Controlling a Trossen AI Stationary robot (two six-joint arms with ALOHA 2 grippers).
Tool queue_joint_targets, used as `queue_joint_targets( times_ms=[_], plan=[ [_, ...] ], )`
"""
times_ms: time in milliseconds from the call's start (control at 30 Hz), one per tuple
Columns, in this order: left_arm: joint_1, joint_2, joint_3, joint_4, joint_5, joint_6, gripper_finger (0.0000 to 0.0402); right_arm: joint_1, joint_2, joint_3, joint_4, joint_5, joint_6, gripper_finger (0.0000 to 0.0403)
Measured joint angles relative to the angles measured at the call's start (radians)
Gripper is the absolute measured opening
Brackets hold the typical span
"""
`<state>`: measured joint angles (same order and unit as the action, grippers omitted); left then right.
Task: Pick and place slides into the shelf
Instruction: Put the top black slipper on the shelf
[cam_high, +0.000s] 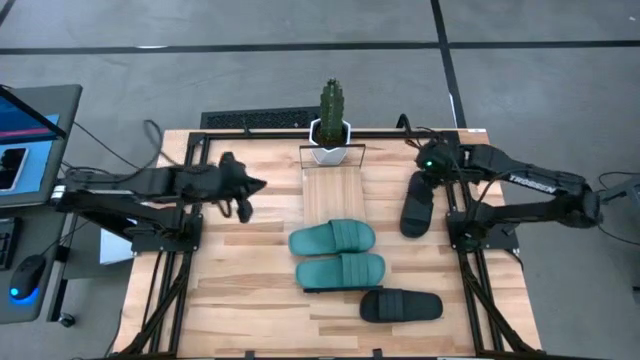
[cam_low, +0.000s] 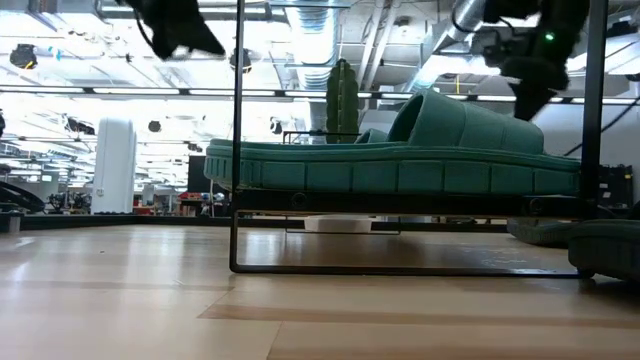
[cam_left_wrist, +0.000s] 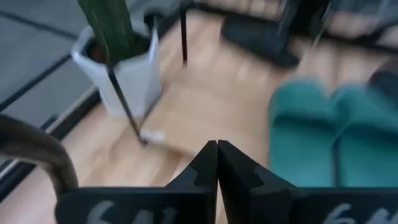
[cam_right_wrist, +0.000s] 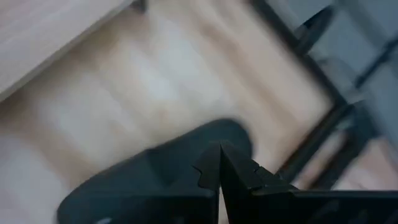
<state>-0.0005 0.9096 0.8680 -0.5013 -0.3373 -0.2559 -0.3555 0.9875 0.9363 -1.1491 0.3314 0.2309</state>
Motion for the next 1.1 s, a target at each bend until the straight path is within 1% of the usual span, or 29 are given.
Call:
queue_joint_targets(
  times_ms=[167,233,267,333,500,600,767,833,1100],
  plan=[
    [-0.013,-0.140,0.000,0.084,-0.001,-0.024,0.0000,-0.122,-0.075,-0.095,-0.008,-0.260,-0.028,0.0000],
    [-0.019,-0.184,0.001,0.113,-0.001,-0.024,0.0000,-0.153,-0.080,-0.116,-0.035,-0.326,-0.027,0.0000],
    [-0.021,-0.202,0.000,0.124,-0.002,-0.024,0.0000,-0.165,-0.079,-0.120,-0.051,-0.337,-0.024,0.0000],
    [-0.022,-0.230,0.001,0.167,-0.001,-0.024,0.0000,-0.179,-0.071,-0.126,-0.094,-0.336,-0.001,0.0000],
    [-0.022,-0.277,0.000,0.174,-0.001,-0.019,0.0000,-0.189,-0.031,-0.127,-0.172,-0.333,0.031,0.0000],
    [-0.022,-0.284,0.000,0.172,-0.001,-0.016,0.0000,-0.182,0.005,-0.127,-0.205,-0.333,0.032,0.0000],
    [-0.022,-0.283,0.000,0.168,-0.001,0.023,0.0000,-0.142,0.086,-0.127,-0.255,-0.316,0.033,0.0000],
    [-0.022,-0.281,0.000,0.169,-0.001,0.040,0.0000,-0.124,0.124,-0.127,-0.256,-0.298,0.032,0.0000],
    [-0.022,-0.280,0.000,0.168,-0.016,0.059,0.0000,-0.058,0.259,-0.127,-0.251,-0.293,0.024,0.0000]
  ],
)
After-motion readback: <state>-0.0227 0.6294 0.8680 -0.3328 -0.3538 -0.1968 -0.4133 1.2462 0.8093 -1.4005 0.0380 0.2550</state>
